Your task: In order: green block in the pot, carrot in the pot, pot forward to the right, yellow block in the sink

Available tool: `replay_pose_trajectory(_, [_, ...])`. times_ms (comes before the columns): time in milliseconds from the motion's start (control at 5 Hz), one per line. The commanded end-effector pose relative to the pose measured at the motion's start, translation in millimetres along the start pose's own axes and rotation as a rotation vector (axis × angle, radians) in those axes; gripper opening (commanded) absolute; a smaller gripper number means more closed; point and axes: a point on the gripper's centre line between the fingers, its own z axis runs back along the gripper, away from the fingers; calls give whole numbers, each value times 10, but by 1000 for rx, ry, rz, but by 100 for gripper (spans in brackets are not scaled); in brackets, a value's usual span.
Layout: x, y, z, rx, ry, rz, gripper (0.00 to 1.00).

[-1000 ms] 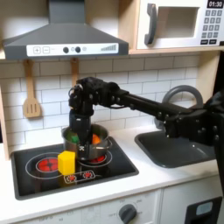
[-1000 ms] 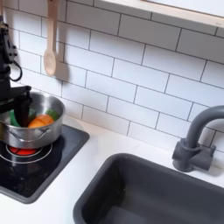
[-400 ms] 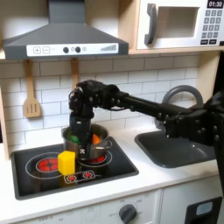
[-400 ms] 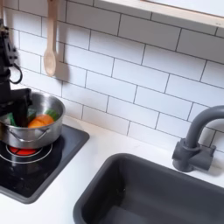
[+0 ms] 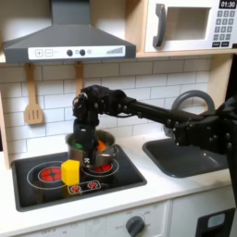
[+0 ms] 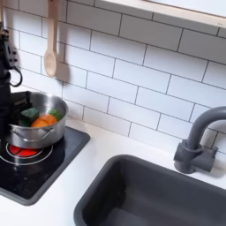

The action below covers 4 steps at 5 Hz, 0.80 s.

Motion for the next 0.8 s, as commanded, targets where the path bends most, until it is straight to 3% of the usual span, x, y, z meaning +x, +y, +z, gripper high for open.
replay_pose_trajectory(0, [-23, -7, 10, -1, 5, -4, 0])
replay_pose_trajectory(400, [-72, 37, 0, 6, 5, -6, 0])
replay_pose_trajectory(600, [-98, 2, 66, -11, -1, -9, 0])
